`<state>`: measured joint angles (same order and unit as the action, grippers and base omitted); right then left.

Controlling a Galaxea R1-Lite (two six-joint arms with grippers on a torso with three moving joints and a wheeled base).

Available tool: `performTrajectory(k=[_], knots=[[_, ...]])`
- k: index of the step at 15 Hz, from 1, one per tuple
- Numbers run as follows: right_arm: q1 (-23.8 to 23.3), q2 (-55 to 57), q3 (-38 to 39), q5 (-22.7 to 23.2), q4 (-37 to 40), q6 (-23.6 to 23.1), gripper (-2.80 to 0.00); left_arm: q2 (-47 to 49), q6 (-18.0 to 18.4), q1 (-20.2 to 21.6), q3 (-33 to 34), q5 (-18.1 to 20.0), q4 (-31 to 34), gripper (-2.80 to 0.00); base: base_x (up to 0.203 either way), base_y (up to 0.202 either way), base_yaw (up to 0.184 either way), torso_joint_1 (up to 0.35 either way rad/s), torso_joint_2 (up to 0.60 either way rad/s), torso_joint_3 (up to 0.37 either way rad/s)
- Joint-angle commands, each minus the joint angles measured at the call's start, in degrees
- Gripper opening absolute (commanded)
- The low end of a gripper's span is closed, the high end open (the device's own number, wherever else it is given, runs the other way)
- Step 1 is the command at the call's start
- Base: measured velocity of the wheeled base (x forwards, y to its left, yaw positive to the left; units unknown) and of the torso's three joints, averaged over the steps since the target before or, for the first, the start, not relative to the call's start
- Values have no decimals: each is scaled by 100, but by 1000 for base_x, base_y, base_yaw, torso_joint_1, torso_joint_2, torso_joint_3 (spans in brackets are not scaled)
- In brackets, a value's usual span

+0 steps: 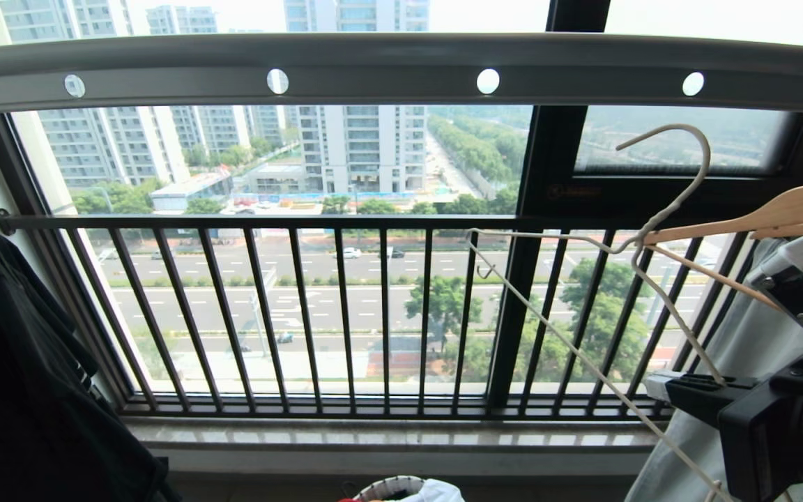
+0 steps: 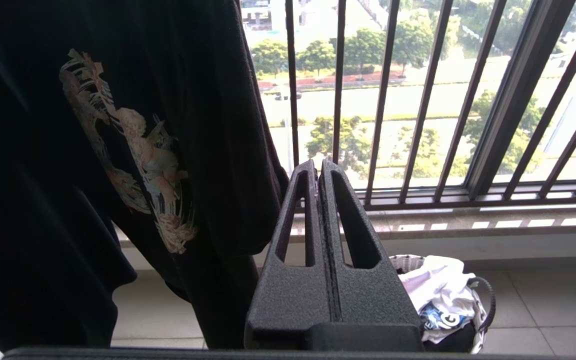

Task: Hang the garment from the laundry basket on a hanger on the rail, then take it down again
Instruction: Pick up the clothes rack on the clothesline

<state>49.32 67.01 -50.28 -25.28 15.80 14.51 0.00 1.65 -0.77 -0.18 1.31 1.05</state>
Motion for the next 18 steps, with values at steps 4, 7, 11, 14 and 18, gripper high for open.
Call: performTrajectory(k=[4, 7, 11, 14, 18], knots=[[-376, -111, 1157, 582, -1287, 52, -280, 0, 2, -2, 1, 1, 1, -280, 0, 0, 0, 0, 0, 0], [-743, -61, 1490, 621, -1647, 43, -280, 0, 2, -2, 1, 1, 1, -280, 0, 0, 0, 0, 0, 0], [-792, -74, 1566, 621, -1677, 52, -280, 0, 2, -2, 1, 1, 1, -280, 0, 0, 0, 0, 0, 0], [-801, -100, 1609, 612, -1677, 43, -280, 9, 2, -2, 1, 1, 1, -280, 0, 0, 0, 0, 0, 0], [-801, -126, 1609, 603, -1677, 34, -280, 2, 2, -2, 1, 1, 1, -280, 0, 0, 0, 0, 0, 0]])
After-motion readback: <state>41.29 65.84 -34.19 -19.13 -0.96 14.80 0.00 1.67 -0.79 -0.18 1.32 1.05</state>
